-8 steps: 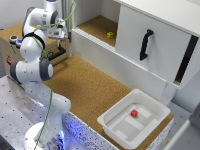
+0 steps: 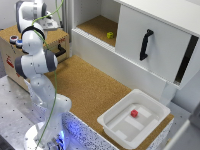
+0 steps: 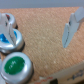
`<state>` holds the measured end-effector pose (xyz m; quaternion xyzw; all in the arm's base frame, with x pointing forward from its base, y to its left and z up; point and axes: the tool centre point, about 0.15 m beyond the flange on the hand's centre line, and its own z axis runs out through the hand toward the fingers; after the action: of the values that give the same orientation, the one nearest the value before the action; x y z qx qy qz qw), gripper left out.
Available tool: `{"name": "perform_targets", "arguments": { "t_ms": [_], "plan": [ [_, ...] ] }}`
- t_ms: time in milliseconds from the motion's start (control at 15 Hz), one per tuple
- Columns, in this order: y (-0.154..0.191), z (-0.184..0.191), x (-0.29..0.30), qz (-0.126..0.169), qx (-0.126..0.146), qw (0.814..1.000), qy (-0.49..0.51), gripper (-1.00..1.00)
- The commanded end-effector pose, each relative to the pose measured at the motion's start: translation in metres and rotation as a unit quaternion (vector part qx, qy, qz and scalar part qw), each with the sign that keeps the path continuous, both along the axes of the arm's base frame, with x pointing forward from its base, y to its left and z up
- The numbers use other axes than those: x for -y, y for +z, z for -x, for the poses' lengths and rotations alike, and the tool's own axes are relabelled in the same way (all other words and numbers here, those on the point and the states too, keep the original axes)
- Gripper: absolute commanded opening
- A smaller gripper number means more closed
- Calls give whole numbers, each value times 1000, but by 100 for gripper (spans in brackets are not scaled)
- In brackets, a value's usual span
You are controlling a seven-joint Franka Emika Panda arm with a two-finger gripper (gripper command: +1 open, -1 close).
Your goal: Turn on the red led light
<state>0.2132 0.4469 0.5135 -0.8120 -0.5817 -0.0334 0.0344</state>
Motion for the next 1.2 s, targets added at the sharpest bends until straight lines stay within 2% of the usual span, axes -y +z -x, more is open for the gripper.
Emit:
{"name": "perform_targets", "arguments": {
  "t_ms": [0,267,533,600,800,1133],
  "plan": [
    [15,18,-96,112,27,993,-2,100],
    [15,40,-124,105,12,994,0,100],
    [12,44,-162,104,14,994,20,100],
    [12,43,-168,105,19,994,25,-100],
    [9,45,-176,114,25,993,33,-100],
    [-1,47,-183,114,13,993,29,-100]
  ]
}}
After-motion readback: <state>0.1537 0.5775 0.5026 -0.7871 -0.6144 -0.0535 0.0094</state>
